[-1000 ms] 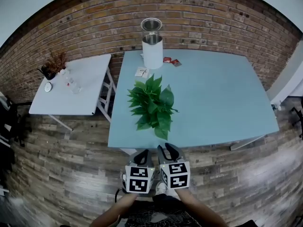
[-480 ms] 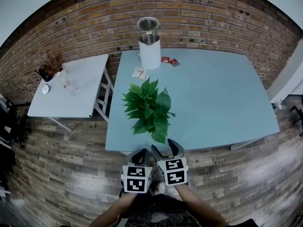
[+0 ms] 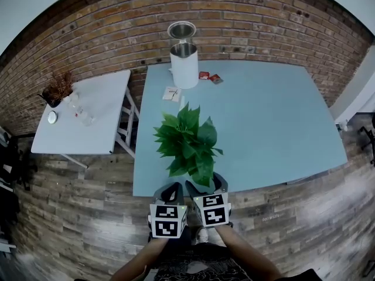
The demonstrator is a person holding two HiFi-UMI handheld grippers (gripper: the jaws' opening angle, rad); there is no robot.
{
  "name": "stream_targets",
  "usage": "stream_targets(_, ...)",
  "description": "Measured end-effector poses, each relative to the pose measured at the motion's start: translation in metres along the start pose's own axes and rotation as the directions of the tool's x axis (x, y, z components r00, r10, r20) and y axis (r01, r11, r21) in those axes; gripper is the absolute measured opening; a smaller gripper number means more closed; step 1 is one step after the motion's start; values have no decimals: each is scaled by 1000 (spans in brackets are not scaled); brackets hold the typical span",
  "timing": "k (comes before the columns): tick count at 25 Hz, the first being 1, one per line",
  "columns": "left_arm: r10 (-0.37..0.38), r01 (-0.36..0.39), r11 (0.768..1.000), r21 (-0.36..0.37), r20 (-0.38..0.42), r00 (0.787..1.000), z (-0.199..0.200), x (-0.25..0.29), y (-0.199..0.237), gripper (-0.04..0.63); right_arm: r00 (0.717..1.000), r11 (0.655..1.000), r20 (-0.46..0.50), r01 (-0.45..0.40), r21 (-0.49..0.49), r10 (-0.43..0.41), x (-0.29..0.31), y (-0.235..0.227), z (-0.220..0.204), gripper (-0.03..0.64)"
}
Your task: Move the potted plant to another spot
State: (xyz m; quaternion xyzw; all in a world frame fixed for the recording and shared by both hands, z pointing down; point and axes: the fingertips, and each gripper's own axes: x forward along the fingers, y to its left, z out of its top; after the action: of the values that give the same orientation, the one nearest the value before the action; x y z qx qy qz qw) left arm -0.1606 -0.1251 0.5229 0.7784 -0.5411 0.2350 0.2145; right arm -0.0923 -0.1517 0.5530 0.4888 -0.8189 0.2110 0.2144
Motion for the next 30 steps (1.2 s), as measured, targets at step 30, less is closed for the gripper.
stream_targets(30, -109, 106, 991, 78, 28, 994, 39, 29, 63, -2, 981, 975, -40, 191, 114, -187, 78, -2, 12, 505)
